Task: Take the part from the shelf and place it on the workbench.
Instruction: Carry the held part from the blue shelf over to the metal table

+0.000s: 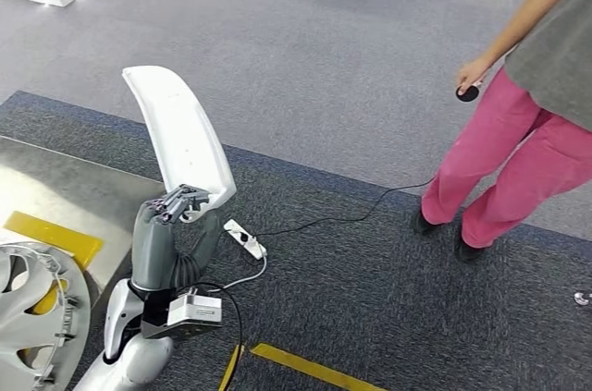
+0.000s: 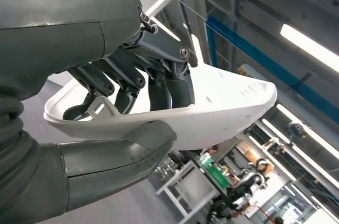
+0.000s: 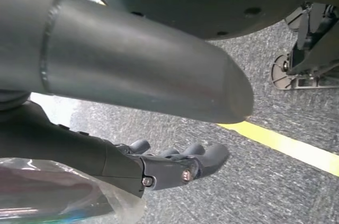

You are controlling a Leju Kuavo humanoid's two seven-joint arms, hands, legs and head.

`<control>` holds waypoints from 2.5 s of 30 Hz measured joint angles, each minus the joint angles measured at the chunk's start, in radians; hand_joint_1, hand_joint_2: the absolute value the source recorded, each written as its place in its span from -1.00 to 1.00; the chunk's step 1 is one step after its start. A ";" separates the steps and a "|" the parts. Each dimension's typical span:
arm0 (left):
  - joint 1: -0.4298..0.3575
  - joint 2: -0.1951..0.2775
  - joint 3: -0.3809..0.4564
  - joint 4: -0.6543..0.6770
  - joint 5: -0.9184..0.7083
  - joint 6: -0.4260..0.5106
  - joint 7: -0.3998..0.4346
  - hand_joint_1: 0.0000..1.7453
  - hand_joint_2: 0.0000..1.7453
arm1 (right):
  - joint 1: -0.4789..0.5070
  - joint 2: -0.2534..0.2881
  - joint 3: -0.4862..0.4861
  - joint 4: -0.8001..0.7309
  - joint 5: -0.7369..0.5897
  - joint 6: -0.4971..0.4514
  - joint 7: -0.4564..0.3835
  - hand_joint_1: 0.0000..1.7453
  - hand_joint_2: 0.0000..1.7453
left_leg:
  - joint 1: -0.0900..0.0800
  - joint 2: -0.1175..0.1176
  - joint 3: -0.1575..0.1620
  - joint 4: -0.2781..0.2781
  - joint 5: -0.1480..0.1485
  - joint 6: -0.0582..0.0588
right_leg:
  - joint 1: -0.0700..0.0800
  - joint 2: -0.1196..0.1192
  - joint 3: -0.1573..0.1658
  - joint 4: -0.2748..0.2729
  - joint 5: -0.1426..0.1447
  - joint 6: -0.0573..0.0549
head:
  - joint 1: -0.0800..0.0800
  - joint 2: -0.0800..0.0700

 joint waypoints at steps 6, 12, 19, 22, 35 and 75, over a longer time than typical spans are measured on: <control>-0.008 -0.007 -0.009 0.009 0.000 0.002 -0.001 1.00 1.00 | 0.002 -0.004 -0.008 0.000 0.001 -0.004 -0.002 -1.00 -1.00 | 0.009 -0.070 0.009 -0.009 0.002 0.022 | -0.004 0.106 -0.155 0.286 -0.113 0.012 | 0.011 0.000; -0.009 -0.006 -0.017 0.015 0.002 -0.001 0.000 1.00 1.00 | 0.004 -0.009 -0.009 0.000 0.021 -0.004 -0.001 -1.00 -1.00 | 0.012 -0.147 0.008 0.002 -0.005 0.002 | -0.012 0.187 -0.062 0.020 0.046 0.004 | 0.011 0.000; 0.000 0.000 -0.019 0.018 0.002 0.007 0.008 1.00 1.00 | 0.005 -0.011 0.008 0.003 0.097 -0.012 0.004 -1.00 -1.00 | 0.016 -0.078 -0.072 0.158 -0.087 -0.035 | -0.010 0.119 -0.035 -0.004 0.041 -0.031 | 0.000 0.000; 0.003 0.005 -0.019 0.019 -0.005 0.005 0.025 1.00 1.00 | 0.004 -0.016 0.018 0.008 0.109 -0.027 -0.002 -1.00 -1.00 | 0.021 -0.063 -0.131 0.277 -0.117 -0.042 | -0.008 0.073 -0.030 -0.004 0.033 -0.034 | 0.000 0.000; -0.022 0.004 -0.015 0.009 -0.033 -0.015 0.048 1.00 1.00 | -0.015 -0.029 0.019 0.062 0.095 -0.043 0.006 -1.00 -1.00 | 0.010 -0.051 0.010 -0.016 0.005 0.020 | -0.005 0.096 -0.106 0.202 -0.096 0.014 | 0.011 0.000; -0.005 0.000 -0.013 0.007 -0.036 -0.024 0.046 1.00 1.00 | -0.014 -0.048 0.019 0.097 0.119 -0.053 -0.013 -1.00 -1.00 | 0.017 -0.166 0.001 -0.001 -0.003 -0.010 | -0.010 0.184 -0.057 0.010 0.039 -0.005 | 0.013 0.000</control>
